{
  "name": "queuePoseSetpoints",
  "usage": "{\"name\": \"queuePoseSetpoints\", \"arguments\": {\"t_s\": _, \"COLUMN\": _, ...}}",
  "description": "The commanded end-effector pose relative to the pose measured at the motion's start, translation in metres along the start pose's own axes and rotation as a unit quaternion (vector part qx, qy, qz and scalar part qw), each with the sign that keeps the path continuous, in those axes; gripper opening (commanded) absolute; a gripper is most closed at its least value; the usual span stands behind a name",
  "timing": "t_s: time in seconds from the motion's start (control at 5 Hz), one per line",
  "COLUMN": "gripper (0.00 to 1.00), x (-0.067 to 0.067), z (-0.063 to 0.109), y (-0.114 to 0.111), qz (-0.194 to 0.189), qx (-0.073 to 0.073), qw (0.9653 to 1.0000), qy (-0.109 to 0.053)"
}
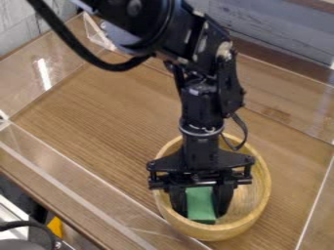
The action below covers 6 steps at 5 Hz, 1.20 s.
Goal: Remove the green block from inside the brown bowl and put it on the table
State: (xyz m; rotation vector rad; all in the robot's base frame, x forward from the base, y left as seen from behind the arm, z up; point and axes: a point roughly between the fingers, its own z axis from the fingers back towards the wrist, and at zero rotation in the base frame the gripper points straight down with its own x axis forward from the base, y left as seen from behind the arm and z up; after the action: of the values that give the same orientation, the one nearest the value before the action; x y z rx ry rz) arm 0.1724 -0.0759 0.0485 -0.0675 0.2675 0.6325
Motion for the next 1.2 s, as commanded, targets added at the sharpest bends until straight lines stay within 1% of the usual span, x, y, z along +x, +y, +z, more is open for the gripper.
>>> {"name": "queuePoseSetpoints", "arguments": {"t_s": 0.0, "gripper": 0.00, "x": 0.006, "z": 0.012, "y": -0.017, "qz": -0.004, "qx": -0.013, "qw": 0.9998, "qy": -0.014}}
{"name": "queuePoseSetpoints", "arguments": {"t_s": 0.2, "gripper": 0.00, "x": 0.010, "z": 0.013, "y": -0.031, "qz": -0.014, "qx": -0.008, "qw": 0.9997, "qy": -0.018}}
{"name": "queuePoseSetpoints", "arguments": {"t_s": 0.4, "gripper": 0.00, "x": 0.007, "z": 0.012, "y": -0.034, "qz": 0.009, "qx": -0.009, "qw": 0.9998, "qy": -0.017}}
{"name": "queuePoseSetpoints", "arguments": {"t_s": 0.6, "gripper": 0.00, "x": 0.006, "z": 0.017, "y": -0.039, "qz": 0.037, "qx": -0.019, "qw": 0.9990, "qy": -0.018}}
{"name": "queuePoseSetpoints", "arguments": {"t_s": 1.0, "gripper": 0.00, "x": -0.009, "z": 0.042, "y": -0.044, "qz": 0.075, "qx": -0.034, "qw": 0.9964, "qy": -0.021}}
